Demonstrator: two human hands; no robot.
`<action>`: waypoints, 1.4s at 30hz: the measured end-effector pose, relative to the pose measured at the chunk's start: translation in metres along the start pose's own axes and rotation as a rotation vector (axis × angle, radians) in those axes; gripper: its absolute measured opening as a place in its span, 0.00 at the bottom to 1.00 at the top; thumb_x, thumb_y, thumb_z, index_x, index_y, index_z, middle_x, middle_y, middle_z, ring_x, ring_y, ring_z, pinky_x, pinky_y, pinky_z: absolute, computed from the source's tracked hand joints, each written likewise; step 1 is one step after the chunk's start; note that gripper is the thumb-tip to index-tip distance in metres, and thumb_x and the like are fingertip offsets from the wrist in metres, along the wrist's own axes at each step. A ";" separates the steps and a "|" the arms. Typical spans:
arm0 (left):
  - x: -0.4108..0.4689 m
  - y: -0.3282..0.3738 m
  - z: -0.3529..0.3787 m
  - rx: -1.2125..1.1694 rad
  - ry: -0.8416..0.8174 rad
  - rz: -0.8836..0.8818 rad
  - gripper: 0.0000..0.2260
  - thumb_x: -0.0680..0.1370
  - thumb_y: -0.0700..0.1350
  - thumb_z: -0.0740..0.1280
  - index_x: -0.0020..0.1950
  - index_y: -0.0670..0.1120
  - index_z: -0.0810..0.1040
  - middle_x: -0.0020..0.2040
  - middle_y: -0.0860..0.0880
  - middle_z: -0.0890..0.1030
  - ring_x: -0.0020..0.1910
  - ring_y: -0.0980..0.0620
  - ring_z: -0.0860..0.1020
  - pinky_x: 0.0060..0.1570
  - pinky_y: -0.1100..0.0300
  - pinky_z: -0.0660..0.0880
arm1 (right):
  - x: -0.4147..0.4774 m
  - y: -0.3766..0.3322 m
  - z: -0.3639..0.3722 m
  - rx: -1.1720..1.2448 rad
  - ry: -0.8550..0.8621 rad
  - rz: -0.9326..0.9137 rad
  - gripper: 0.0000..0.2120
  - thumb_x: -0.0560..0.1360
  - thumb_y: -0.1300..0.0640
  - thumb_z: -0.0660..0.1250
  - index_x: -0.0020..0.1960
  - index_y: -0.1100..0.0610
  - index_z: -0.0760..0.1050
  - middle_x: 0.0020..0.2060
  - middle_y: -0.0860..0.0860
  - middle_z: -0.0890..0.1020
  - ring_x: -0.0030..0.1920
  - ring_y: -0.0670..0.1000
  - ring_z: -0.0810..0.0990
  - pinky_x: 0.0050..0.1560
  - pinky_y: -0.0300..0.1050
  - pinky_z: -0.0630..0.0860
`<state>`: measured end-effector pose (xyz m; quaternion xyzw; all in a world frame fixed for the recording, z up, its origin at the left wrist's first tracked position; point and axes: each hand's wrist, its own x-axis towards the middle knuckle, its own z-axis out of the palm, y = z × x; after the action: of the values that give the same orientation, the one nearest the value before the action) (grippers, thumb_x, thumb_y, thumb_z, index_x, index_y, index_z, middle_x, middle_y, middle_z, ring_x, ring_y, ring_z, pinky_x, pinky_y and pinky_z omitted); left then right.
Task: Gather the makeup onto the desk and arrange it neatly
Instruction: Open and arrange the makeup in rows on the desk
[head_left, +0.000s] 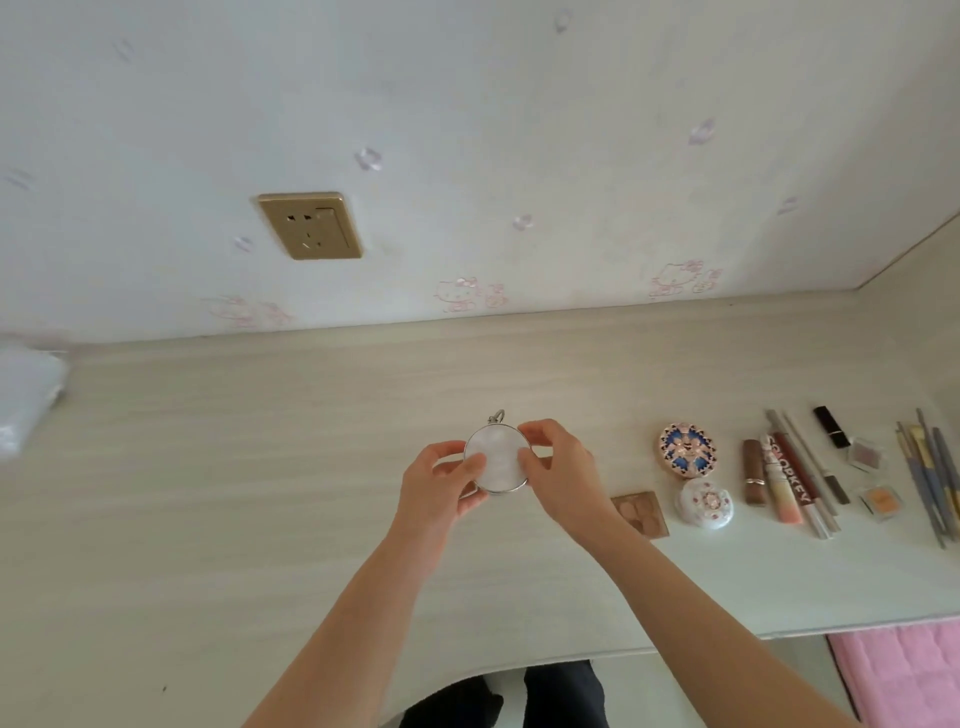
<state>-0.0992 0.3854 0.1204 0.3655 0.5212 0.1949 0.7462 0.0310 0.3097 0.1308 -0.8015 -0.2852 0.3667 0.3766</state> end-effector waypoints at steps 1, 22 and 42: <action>0.001 0.001 -0.010 -0.003 -0.015 -0.008 0.11 0.75 0.37 0.70 0.57 0.41 0.76 0.50 0.38 0.82 0.48 0.42 0.83 0.48 0.52 0.81 | -0.002 -0.002 0.010 0.002 0.002 -0.004 0.13 0.78 0.61 0.60 0.61 0.53 0.72 0.54 0.44 0.78 0.48 0.45 0.79 0.41 0.27 0.69; 0.059 -0.021 -0.071 -0.070 -0.259 0.122 0.14 0.77 0.39 0.67 0.62 0.43 0.75 0.48 0.43 0.84 0.46 0.47 0.82 0.48 0.54 0.80 | 0.036 0.032 0.076 -0.105 0.068 -0.473 0.16 0.76 0.64 0.63 0.61 0.53 0.77 0.60 0.45 0.75 0.57 0.42 0.75 0.54 0.35 0.76; 0.019 -0.065 -0.119 0.218 -0.397 0.513 0.30 0.65 0.32 0.76 0.64 0.49 0.76 0.52 0.47 0.84 0.50 0.50 0.82 0.58 0.53 0.76 | -0.029 0.070 0.093 -0.186 -0.005 -0.714 0.22 0.75 0.57 0.69 0.68 0.52 0.72 0.64 0.45 0.72 0.60 0.39 0.73 0.58 0.29 0.72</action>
<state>-0.2070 0.3959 0.0368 0.5933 0.2745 0.2445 0.7162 -0.0474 0.2864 0.0434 -0.6815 -0.5799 0.1866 0.4054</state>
